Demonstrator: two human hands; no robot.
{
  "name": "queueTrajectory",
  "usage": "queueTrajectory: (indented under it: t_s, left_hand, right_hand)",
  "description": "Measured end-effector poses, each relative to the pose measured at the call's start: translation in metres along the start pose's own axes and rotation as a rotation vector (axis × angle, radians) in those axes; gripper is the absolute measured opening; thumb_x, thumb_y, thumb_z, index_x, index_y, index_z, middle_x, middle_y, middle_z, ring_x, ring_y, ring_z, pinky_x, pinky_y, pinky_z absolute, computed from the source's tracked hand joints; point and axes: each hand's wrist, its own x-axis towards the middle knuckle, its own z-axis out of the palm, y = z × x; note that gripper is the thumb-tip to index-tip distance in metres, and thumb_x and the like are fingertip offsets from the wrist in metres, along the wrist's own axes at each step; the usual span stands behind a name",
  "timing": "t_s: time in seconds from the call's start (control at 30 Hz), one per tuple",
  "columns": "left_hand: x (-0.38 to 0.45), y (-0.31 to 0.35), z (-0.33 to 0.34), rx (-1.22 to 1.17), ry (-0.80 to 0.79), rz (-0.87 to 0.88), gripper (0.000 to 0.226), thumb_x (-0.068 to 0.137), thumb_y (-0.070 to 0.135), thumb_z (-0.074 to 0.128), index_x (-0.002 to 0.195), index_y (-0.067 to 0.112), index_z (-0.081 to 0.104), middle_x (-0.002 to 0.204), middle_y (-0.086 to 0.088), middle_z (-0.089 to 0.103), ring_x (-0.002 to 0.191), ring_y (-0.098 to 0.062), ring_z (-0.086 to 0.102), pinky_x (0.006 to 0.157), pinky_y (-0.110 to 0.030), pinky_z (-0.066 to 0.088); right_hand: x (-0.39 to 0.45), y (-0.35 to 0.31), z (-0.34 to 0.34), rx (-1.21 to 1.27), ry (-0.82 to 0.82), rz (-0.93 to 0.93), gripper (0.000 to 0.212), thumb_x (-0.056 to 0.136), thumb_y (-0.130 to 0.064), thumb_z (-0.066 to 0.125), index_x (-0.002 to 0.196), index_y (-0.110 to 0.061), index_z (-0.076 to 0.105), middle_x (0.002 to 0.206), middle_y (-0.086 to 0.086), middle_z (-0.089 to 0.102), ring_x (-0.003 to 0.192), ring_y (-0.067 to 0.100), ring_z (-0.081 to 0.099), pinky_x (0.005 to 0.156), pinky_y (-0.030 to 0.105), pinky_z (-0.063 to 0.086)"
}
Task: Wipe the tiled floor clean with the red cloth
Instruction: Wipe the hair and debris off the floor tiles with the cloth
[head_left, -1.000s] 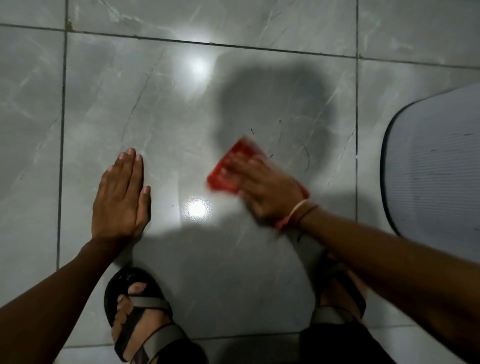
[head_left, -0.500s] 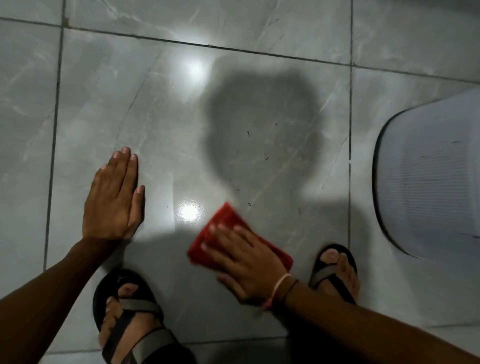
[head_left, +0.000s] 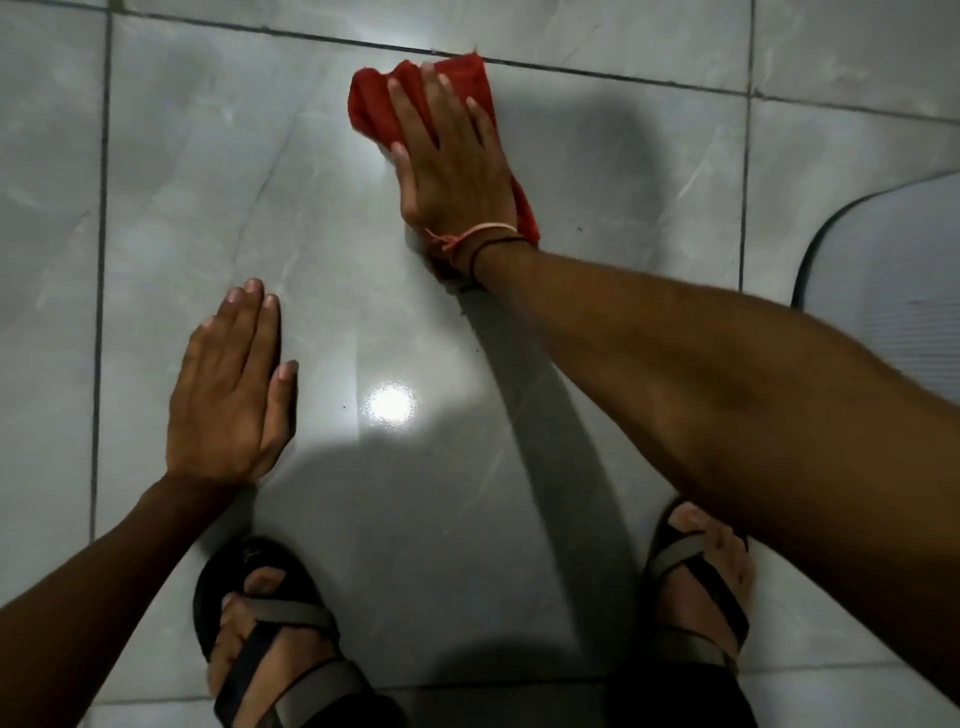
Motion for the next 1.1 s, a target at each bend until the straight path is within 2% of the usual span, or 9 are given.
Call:
queueTrajectory:
  t_s: [0.13, 0.27, 0.37, 0.53, 0.6, 0.77, 0.83, 0.97, 1.1]
  left_hand:
    - [0.000, 0.000, -0.002, 0.011, -0.020, 0.005, 0.062, 0.112, 0.027, 0.035, 0.167, -0.001, 0.029, 0.175, -0.020, 0.026, 0.164, -0.034, 0.023, 0.133, -0.051, 0.022]
    - [0.001, 0.001, -0.003, 0.007, -0.006, 0.010, 0.062, 0.112, 0.027, 0.034, 0.167, -0.001, 0.029, 0.175, -0.020, 0.026, 0.164, -0.035, 0.023, 0.133, -0.049, 0.020]
    - [0.000, 0.001, -0.002, 0.009, 0.023, 0.028, 0.061, 0.113, 0.026, 0.035, 0.167, -0.001, 0.030, 0.174, -0.021, 0.026, 0.163, -0.036, 0.025, 0.133, -0.046, 0.018]
    - [0.000, 0.000, -0.001, 0.012, 0.017, 0.031, 0.061, 0.112, 0.026, 0.035, 0.166, -0.003, 0.030, 0.174, -0.022, 0.026, 0.163, -0.038, 0.025, 0.133, -0.047, 0.017]
    - [0.000, 0.001, 0.000, 0.024, 0.019, 0.036, 0.062, 0.112, 0.026, 0.035, 0.167, -0.002, 0.029, 0.175, -0.023, 0.026, 0.163, -0.038, 0.024, 0.133, -0.045, 0.015]
    - [-0.002, -0.001, 0.002, 0.037, 0.017, 0.044, 0.063, 0.112, 0.027, 0.035, 0.168, -0.001, 0.026, 0.176, -0.022, 0.023, 0.166, -0.033, 0.018, 0.135, -0.045, 0.014]
    - [-0.001, -0.002, 0.002, 0.034, 0.025, 0.064, 0.063, 0.112, 0.027, 0.035, 0.167, -0.002, 0.027, 0.175, -0.023, 0.024, 0.165, -0.035, 0.020, 0.134, -0.047, 0.017]
    - [-0.002, -0.003, 0.001, 0.030, 0.016, 0.060, 0.062, 0.113, 0.028, 0.033, 0.166, -0.004, 0.028, 0.174, -0.024, 0.025, 0.164, -0.037, 0.023, 0.132, -0.053, 0.023]
    - [0.001, 0.000, -0.001, 0.018, 0.008, 0.051, 0.063, 0.113, 0.029, 0.033, 0.166, -0.004, 0.029, 0.174, -0.025, 0.027, 0.164, -0.037, 0.023, 0.131, -0.054, 0.023]
  right_hand:
    - [-0.046, -0.006, -0.003, -0.020, 0.041, -0.067, 0.054, 0.107, -0.034, 0.031, 0.158, -0.016, 0.029, 0.166, 0.017, 0.026, 0.155, 0.030, 0.024, 0.128, 0.044, 0.022]
    - [-0.221, 0.001, -0.010, -0.019, -0.228, -0.283, 0.062, 0.105, -0.042, 0.040, 0.160, -0.017, 0.023, 0.167, 0.023, 0.017, 0.157, 0.036, 0.016, 0.126, 0.053, 0.024]
    - [-0.291, 0.010, -0.011, -0.059, -0.259, -0.391, 0.065, 0.102, -0.046, 0.046, 0.159, -0.018, 0.028, 0.165, 0.020, 0.024, 0.156, 0.034, 0.022, 0.124, 0.052, 0.031]
    - [-0.267, 0.017, -0.006, -0.011, -0.238, -0.450, 0.063, 0.102, -0.047, 0.048, 0.157, -0.021, 0.032, 0.165, 0.016, 0.028, 0.155, 0.030, 0.025, 0.124, 0.049, 0.030]
    - [-0.224, 0.028, -0.006, 0.055, -0.131, -0.447, 0.059, 0.102, -0.044, 0.051, 0.155, -0.022, 0.037, 0.163, 0.016, 0.033, 0.153, 0.031, 0.030, 0.124, 0.050, 0.030]
    - [-0.019, 0.089, -0.013, 0.049, 0.185, 0.020, 0.048, 0.103, -0.043, 0.045, 0.142, -0.018, 0.055, 0.146, 0.011, 0.057, 0.134, 0.031, 0.053, 0.116, 0.048, 0.041]
    - [0.022, 0.100, -0.019, 0.027, 0.137, 0.183, 0.045, 0.104, -0.047, 0.037, 0.131, -0.019, 0.059, 0.130, 0.012, 0.063, 0.120, 0.030, 0.058, 0.109, 0.045, 0.044]
    - [0.006, 0.083, -0.013, -0.010, 0.108, 0.161, 0.059, 0.105, -0.052, 0.027, 0.149, -0.018, 0.043, 0.150, 0.015, 0.049, 0.138, 0.031, 0.047, 0.119, 0.046, 0.036]
    - [-0.137, 0.039, -0.009, 0.064, -0.016, -0.072, 0.068, 0.102, -0.053, 0.047, 0.156, -0.015, 0.033, 0.166, 0.017, 0.026, 0.156, 0.031, 0.024, 0.126, 0.047, 0.027]
